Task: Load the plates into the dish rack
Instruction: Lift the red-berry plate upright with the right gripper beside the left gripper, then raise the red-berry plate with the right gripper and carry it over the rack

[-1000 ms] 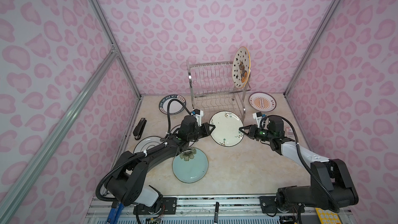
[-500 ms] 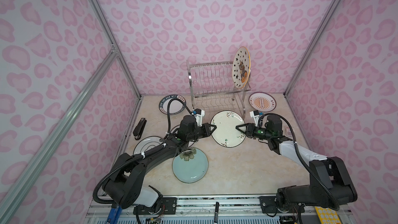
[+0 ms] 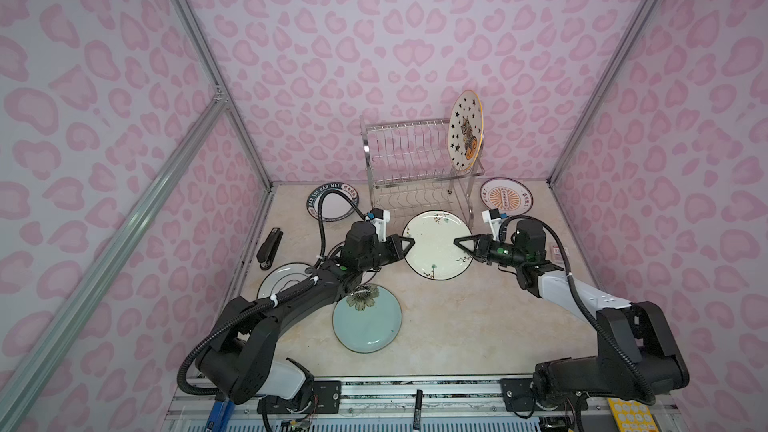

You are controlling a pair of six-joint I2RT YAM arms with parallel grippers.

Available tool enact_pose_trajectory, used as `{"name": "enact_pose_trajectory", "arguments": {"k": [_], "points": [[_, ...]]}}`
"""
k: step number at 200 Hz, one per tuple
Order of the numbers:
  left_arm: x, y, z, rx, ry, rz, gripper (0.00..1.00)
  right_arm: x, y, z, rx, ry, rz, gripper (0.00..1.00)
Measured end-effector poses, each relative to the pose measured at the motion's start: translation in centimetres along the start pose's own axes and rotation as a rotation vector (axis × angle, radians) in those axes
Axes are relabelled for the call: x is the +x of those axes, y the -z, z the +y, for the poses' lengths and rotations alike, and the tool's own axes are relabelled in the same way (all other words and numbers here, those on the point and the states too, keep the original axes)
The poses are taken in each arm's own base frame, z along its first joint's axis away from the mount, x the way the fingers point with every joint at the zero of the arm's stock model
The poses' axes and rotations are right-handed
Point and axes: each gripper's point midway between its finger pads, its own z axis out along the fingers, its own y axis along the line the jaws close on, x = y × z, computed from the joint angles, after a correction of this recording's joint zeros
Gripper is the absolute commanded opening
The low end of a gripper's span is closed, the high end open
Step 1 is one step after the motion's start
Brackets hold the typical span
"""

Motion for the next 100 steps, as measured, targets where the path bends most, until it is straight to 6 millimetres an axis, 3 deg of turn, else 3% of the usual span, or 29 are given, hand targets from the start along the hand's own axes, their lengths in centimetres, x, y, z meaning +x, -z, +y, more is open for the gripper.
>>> {"name": "enact_pose_trajectory", "arguments": {"k": [51,71,100], "points": [[0.5,0.7,-1.1,0.031,-0.078,0.01,0.4,-2.1,1.2,1.2,-0.001,0.038,-0.041,0.0],[0.5,1.3,-0.7,0.005,-0.098,-0.004,0.41,-3.3,2.3,2.2,0.008,0.082,-0.072,0.0],[-0.2,2.2,-1.6,0.016,-0.143,-0.038,0.41,-4.2,3.6,4.0,0.033,0.144,-0.09,0.0]]}}
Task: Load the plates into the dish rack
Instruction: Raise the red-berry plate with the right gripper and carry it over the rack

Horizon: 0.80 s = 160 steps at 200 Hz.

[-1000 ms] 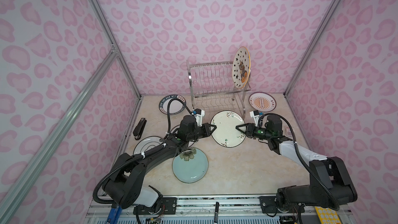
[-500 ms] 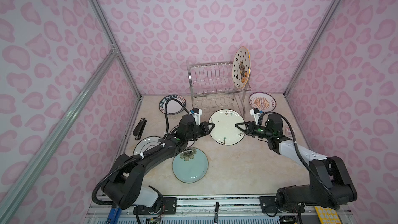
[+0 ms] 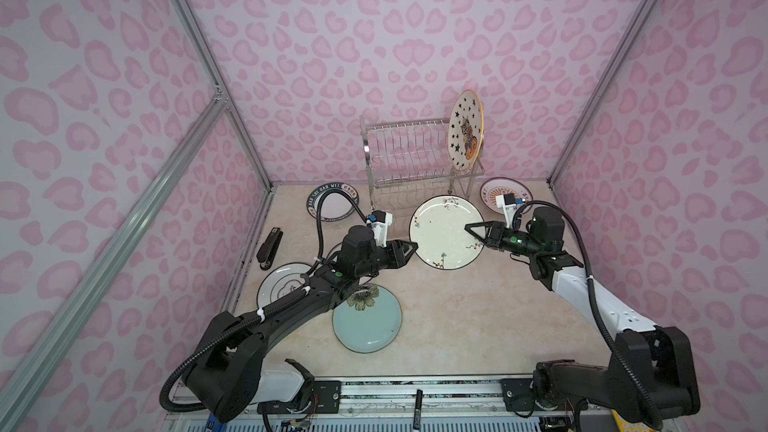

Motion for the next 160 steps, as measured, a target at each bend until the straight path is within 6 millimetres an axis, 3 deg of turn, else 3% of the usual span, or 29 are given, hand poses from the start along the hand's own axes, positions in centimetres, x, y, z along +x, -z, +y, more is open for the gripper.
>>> {"name": "enact_pose_trajectory", "arguments": {"k": [66,121,160], "points": [[0.8,0.5,2.0,-0.09,-0.012,0.01,0.41,-2.9,3.2,5.1,-0.001,0.126,-0.093,0.0],[0.9,0.8,1.9,-0.087,-0.014,0.007,0.41,-9.5,5.2,12.2,-0.021,0.278,-0.263,0.0],[1.1,1.4,1.7,-0.079,-0.021,0.002,0.42,-13.4,4.6,16.0,0.037,0.376,-0.387,0.0]]}}
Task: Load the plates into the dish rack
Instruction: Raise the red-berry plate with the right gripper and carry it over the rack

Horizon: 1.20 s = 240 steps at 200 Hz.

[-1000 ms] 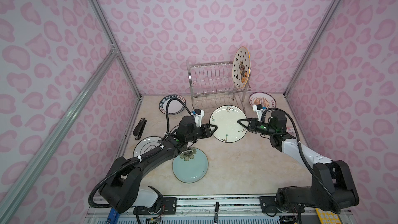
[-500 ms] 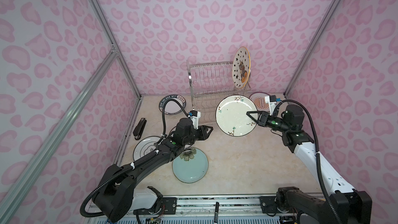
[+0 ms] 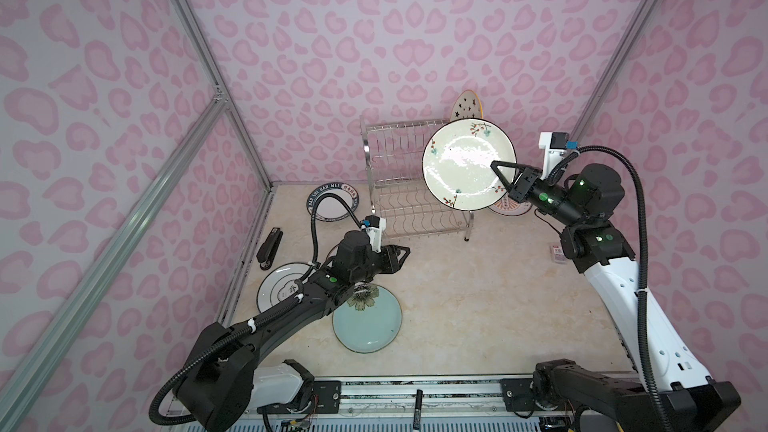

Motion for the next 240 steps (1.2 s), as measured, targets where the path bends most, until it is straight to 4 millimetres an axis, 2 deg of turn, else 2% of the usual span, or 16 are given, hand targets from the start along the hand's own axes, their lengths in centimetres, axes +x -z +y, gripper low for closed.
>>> {"name": "enact_pose_trajectory", "arguments": {"k": [40,80,95,143,177,198,240], "points": [[-0.5,0.7,-0.4,0.006,-0.01,-0.024,0.41,-2.0,-2.5,0.1,0.129,0.078,-0.071,0.0],[0.2,0.7,0.0,-0.004,-0.004,-0.015,0.41,-4.4,-5.9,-0.2,0.259,0.199,-0.137,0.0],[0.2,0.7,0.0,-0.003,-0.004,-0.015,0.41,-4.8,-7.4,-0.4,0.3,0.254,-0.145,0.0],[-0.4,1.5,-0.6,0.003,-0.01,-0.038,0.41,-3.9,-11.7,-1.5,0.468,0.434,-0.135,0.0],[0.4,1.6,0.1,-0.015,-0.004,-0.02,0.41,-3.1,-14.0,-2.2,0.585,0.558,-0.129,0.0],[0.7,1.6,0.4,-0.027,0.0,-0.012,0.41,-2.6,-14.8,-3.1,0.652,0.617,-0.118,0.0],[1.0,1.6,0.7,-0.035,0.009,-0.007,0.41,-2.4,-15.2,-5.3,0.779,0.695,-0.096,0.0]]}}
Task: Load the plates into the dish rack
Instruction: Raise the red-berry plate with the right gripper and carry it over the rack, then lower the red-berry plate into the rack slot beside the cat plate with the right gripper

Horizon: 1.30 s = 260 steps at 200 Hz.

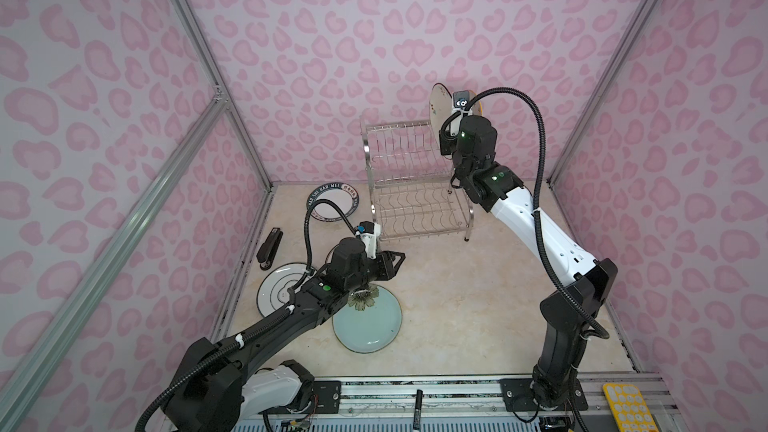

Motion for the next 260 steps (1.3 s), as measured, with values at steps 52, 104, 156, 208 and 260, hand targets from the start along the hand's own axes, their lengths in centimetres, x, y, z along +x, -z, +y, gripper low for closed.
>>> {"name": "enact_pose_trajectory", "arguments": {"k": [52,104,156,208,260], "points": [[0.3,-0.3,0.3,-0.007,0.003,0.01,0.41,0.2,-0.2,-0.9,0.063,0.03,0.005,0.0],[0.2,-0.2,0.2,-0.006,0.003,0.008,0.41,0.4,-0.2,-1.2,0.084,0.042,0.011,0.0],[0.0,0.0,0.1,-0.004,0.0,-0.002,0.41,1.3,-0.5,-0.8,0.078,0.037,0.026,0.0],[-0.2,0.6,0.0,-0.004,-0.004,-0.019,0.41,2.6,-0.8,-0.6,0.075,0.038,0.049,0.0],[0.0,0.5,0.2,-0.012,-0.002,-0.016,0.41,4.4,-1.1,-0.8,0.075,0.034,0.084,0.0]]}}
